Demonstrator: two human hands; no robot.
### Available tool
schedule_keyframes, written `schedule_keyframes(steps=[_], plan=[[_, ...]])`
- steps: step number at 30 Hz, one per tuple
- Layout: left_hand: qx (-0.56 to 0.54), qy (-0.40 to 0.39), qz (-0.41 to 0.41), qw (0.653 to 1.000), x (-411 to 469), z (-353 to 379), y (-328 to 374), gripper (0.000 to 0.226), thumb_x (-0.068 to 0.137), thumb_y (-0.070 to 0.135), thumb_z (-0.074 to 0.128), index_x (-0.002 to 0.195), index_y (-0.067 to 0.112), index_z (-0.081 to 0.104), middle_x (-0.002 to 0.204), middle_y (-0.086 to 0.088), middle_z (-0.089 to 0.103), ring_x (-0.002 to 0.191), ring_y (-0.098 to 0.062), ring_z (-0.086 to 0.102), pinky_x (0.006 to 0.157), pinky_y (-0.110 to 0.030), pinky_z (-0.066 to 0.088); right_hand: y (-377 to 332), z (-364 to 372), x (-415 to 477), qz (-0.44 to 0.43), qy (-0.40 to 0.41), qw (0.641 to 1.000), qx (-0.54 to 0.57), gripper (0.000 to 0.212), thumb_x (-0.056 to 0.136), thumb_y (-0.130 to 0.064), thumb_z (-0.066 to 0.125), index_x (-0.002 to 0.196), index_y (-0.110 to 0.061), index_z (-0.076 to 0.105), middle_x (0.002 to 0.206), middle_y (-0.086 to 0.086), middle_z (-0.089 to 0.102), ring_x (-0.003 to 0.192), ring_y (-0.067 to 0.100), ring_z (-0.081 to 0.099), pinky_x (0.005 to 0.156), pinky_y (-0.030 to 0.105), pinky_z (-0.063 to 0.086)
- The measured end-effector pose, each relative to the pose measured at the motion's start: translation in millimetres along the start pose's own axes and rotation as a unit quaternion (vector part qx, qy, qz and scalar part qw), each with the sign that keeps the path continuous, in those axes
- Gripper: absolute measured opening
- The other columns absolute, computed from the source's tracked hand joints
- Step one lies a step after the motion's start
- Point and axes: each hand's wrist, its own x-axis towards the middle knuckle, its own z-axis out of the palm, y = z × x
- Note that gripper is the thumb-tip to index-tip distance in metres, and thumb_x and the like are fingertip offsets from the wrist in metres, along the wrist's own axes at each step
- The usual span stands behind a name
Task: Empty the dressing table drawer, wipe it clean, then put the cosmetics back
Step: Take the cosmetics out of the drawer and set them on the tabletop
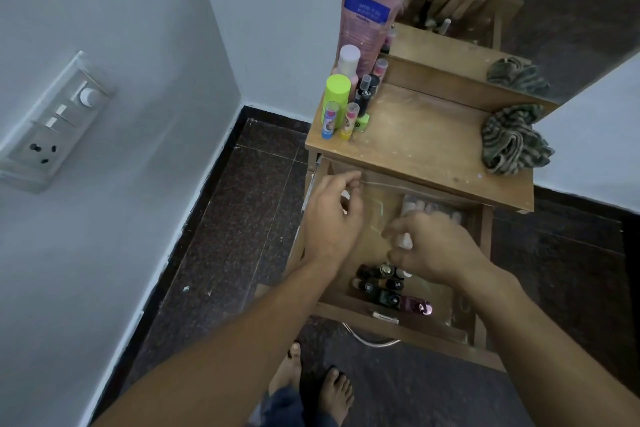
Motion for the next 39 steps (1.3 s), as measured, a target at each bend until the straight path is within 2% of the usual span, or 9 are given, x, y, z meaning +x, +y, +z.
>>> schedule_keyframes(steps=[6,15,21,24,27,31,33,37,39], plan=[[0.018,-0.01,-0.012,1.0,-17,2,-6,0.026,0.095,0.013,0.062,0.118,0.02,0.071,0.104,0.012,0.065,0.085,-0.004,0.062,0.069,-0.018,0.05,-4,12,1,-0.105,-0.05,0.992,-0.058,0.046,0.082,-0.03,0.07,0.127,-0.038,0.065,0.122,-0.012,0.064,0.119,0.016,0.056,0.091,0.039,0.053],[0.025,-0.02,-0.022,0.999,-23,3,-10,0.025,0.096,0.017,0.061,0.118,0.022,0.071,0.106,0.015,0.065,0.07,-0.006,0.059,0.064,-0.018,0.049,-8,26,8,-0.148,-0.053,0.984,-0.08,0.038,0.079,-0.029,0.07,0.116,-0.039,0.069,0.107,-0.014,0.067,0.108,0.018,0.063,0.08,0.035,0.053],[0.023,-0.016,-0.031,0.999,-24,2,-7,0.025,0.097,0.017,0.061,0.121,0.021,0.07,0.108,0.014,0.065,0.075,-0.003,0.059,0.065,-0.014,0.046,-6,33,10,-0.175,-0.033,0.98,-0.083,0.032,0.081,-0.031,0.066,0.112,-0.036,0.072,0.107,-0.012,0.069,0.107,0.018,0.064,0.081,0.038,0.056],[0.021,-0.004,-0.032,0.999,-20,2,-3,0.025,0.097,0.017,0.06,0.121,0.021,0.069,0.107,0.014,0.065,0.074,-0.003,0.058,0.065,-0.018,0.048,-5,22,12,-0.175,0.012,0.982,-0.069,0.029,0.082,-0.039,0.061,0.108,-0.035,0.074,0.107,-0.01,0.07,0.106,0.017,0.063,0.083,0.039,0.056],[0.012,0.034,-0.034,0.999,-12,2,3,0.024,0.097,0.017,0.06,0.118,0.023,0.07,0.105,0.014,0.064,0.075,-0.006,0.06,0.068,-0.024,0.052,-6,-8,13,-0.154,0.111,0.982,-0.007,0.041,0.074,-0.055,0.048,0.097,-0.037,0.076,0.087,-0.009,0.068,0.086,0.018,0.066,0.072,0.038,0.056],[-0.005,0.088,-0.023,0.996,-1,4,11,0.021,0.099,0.018,0.058,0.116,0.021,0.069,0.104,0.011,0.063,0.08,-0.005,0.062,0.071,-0.025,0.053,-11,-56,22,-0.127,0.261,0.953,0.08,0.012,0.078,-0.035,0.075,0.088,-0.031,0.08,0.081,-0.011,0.07,0.066,0.005,0.055,0.061,0.027,0.049],[-0.003,0.105,-0.014,0.994,5,7,14,0.022,0.099,0.017,0.058,0.118,0.02,0.069,0.103,0.011,0.062,0.084,-0.007,0.062,0.072,-0.023,0.053,-15,-74,32,-0.107,0.31,0.94,0.098,0.01,0.077,-0.031,0.079,0.087,-0.03,0.079,0.079,-0.013,0.07,0.06,0.0,0.05,0.059,0.02,0.043],[0.004,0.106,-0.011,0.994,16,12,21,0.025,0.098,0.016,0.059,0.121,0.019,0.07,0.107,0.009,0.063,0.085,-0.005,0.06,0.072,-0.007,0.043,-26,-94,52,-0.066,0.332,0.935,0.109,0.011,0.077,-0.031,0.075,0.087,-0.03,0.077,0.081,-0.012,0.071,0.076,0.012,0.064,0.07,0.034,0.056],[0.0,0.096,-0.015,0.995,21,14,23,0.028,0.097,0.017,0.06,0.123,0.021,0.069,0.108,0.009,0.063,0.086,-0.005,0.06,0.074,-0.009,0.045,-30,-99,60,-0.06,0.321,0.941,0.089,0.015,0.078,-0.029,0.074,0.092,-0.029,0.079,0.083,-0.011,0.072,0.084,0.017,0.067,0.072,0.037,0.057]])
